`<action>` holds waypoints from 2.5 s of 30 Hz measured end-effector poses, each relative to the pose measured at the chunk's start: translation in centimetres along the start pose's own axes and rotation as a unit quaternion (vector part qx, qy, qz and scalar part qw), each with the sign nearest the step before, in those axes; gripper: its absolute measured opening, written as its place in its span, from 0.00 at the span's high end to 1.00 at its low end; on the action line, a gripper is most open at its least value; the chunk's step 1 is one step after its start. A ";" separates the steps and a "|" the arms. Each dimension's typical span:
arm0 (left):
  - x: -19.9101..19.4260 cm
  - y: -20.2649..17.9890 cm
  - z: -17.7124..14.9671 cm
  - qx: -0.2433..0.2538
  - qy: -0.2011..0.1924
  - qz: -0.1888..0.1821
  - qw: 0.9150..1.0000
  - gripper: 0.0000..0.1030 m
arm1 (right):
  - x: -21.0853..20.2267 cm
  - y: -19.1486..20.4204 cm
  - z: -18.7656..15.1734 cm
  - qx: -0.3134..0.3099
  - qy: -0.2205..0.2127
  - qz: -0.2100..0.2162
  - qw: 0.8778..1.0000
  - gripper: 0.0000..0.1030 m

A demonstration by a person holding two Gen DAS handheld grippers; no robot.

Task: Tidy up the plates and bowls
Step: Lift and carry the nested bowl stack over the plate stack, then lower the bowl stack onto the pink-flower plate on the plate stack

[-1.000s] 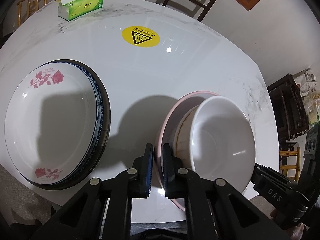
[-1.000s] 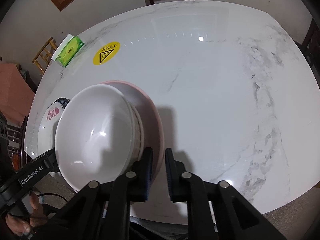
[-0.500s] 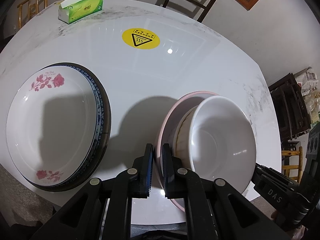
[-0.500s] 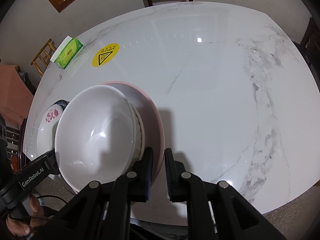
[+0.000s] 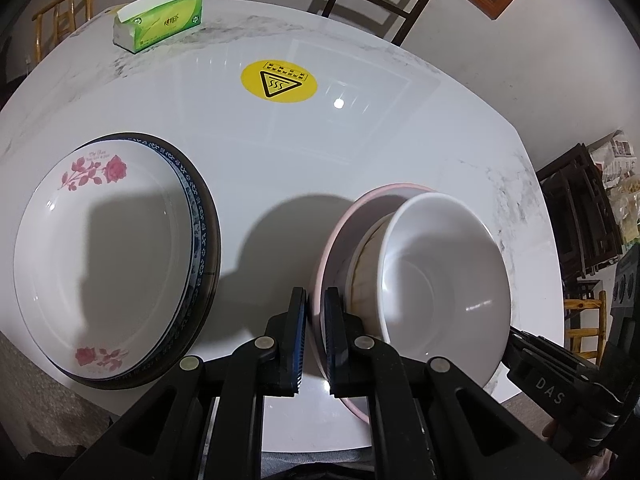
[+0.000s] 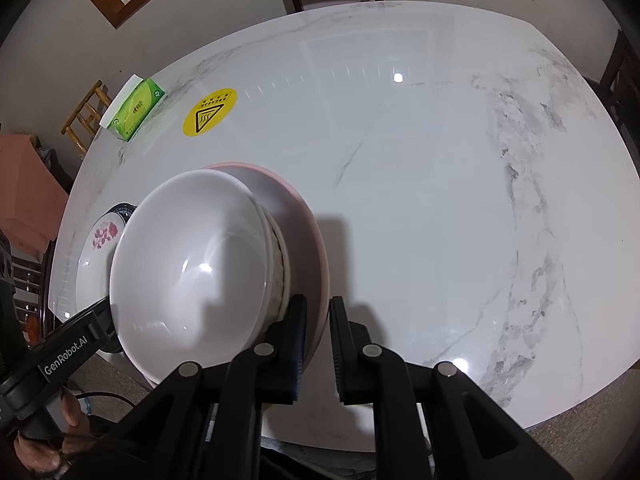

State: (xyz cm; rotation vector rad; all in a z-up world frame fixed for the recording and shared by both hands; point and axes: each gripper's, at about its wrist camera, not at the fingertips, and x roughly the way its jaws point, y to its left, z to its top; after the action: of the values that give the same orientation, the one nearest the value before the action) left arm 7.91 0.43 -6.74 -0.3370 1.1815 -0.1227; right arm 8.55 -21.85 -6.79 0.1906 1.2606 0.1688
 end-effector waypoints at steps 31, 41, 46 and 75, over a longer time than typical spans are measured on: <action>-4.0 2.0 1.6 -0.004 -0.033 -0.002 0.999 0.96 | -2.4 4.6 1.8 -0.033 -0.017 -0.002 0.999 0.88; -6.4 4.8 2.5 -0.022 -0.053 0.006 0.998 0.95 | -2.7 8.4 2.9 -0.061 -0.020 0.012 0.998 0.88; -7.5 6.5 2.7 -0.032 -0.062 0.017 0.997 0.95 | -2.6 10.5 3.3 -0.079 -0.019 0.020 0.996 0.88; -10.8 16.0 2.2 -0.109 -0.081 0.060 0.989 0.95 | 0.9 20.8 3.2 -0.165 0.018 0.050 0.985 0.88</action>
State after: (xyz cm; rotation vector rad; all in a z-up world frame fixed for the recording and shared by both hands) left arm 4.52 18.89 -1.60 -0.4581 1.0530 0.1390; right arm 11.40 -1.61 -1.84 -0.0361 1.2412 0.4650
